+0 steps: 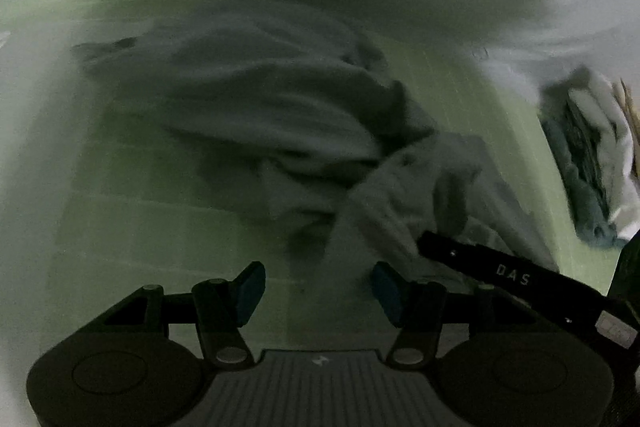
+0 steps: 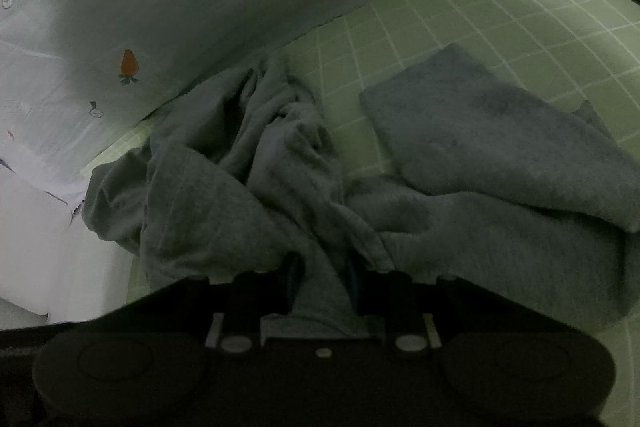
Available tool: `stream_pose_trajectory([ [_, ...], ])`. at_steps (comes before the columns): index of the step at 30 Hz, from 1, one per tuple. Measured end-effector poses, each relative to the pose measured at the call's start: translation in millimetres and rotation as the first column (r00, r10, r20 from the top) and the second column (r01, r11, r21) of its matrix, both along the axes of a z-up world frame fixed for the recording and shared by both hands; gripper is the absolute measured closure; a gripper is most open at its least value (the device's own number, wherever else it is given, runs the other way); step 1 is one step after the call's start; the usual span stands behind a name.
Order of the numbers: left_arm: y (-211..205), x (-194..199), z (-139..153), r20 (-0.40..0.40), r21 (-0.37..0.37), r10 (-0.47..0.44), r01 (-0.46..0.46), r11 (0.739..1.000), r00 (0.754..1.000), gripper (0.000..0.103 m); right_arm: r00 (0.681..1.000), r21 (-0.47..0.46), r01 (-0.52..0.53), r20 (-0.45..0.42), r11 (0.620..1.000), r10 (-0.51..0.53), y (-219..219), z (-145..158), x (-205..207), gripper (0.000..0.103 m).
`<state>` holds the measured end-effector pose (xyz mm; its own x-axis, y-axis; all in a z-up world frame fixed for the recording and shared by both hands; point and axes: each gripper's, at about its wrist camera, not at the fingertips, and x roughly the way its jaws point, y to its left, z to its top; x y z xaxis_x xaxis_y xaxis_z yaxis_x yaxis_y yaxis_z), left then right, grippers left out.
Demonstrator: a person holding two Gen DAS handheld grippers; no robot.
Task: Fold clothes
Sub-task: 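Grasp a sleeve with the right tool and spread it across the mat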
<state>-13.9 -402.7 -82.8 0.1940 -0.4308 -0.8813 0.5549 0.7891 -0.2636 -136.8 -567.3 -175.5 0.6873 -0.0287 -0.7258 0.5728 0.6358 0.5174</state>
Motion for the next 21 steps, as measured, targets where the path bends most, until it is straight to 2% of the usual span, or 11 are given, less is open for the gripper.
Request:
stream_pose_trajectory([
  [3,-5,0,-2,-0.03,-0.027,-0.032,0.032,0.999,0.999,0.068,1.0,-0.051,-0.004,-0.017,0.999,0.003,8,9,0,0.078],
  [4,-4,1,-3,-0.053,-0.058,-0.042,0.039,0.998,0.998,0.084,1.0,-0.068,-0.005,-0.023,0.998,0.003,10,13,0,0.077],
  [5,-2,2,-3,-0.074,-0.079,-0.035,0.029,0.996,0.997,0.093,1.0,-0.085,-0.006,-0.029,0.996,0.004,13,16,0,0.076],
  [6,1,3,-3,-0.095,-0.099,-0.027,0.018,0.995,0.995,0.095,0.999,-0.101,-0.008,-0.035,0.995,0.005,15,19,0,0.073],
  [8,5,-1,-1,-0.077,-0.094,-0.017,0.01,0.996,0.997,0.097,0.999,-0.135,-0.012,-0.047,0.991,0.005,20,25,0,0.065],
  [9,8,-3,1,-0.067,-0.09,-0.012,0.006,0.996,0.998,0.097,0.999,-0.152,-0.013,-0.052,0.988,0.006,23,28,0,0.056],
  [10,12,-5,4,-0.052,-0.085,0.002,-0.006,0.996,0.999,0.097,0.998,-0.168,-0.015,-0.058,0.986,0.006,25,32,0,0.05],
  [12,27,-10,13,-0.011,-0.073,0.034,-0.035,0.997,0.999,0.097,0.998,-0.201,-0.02,-0.07,0.979,0.006,30,38,1,0.027],
  [15,57,-15,30,0.061,-0.059,0.093,-0.09,0.994,0.994,0.097,0.997,-0.249,-0.001,-0.081,0.969,-0.02,36,48,-7,0.024],
  [18,102,-19,42,0.117,-0.043,0.179,-0.175,0.984,0.977,0.097,0.991,-0.286,0.045,-0.11,0.957,-0.08,39,52,-27,0.022],
  [21,141,-21,45,0.179,0.011,0.257,-0.263,0.965,0.95,0.097,0.981,-0.232,0.065,-0.163,0.971,-0.105,46,41,-47,0.022],
])
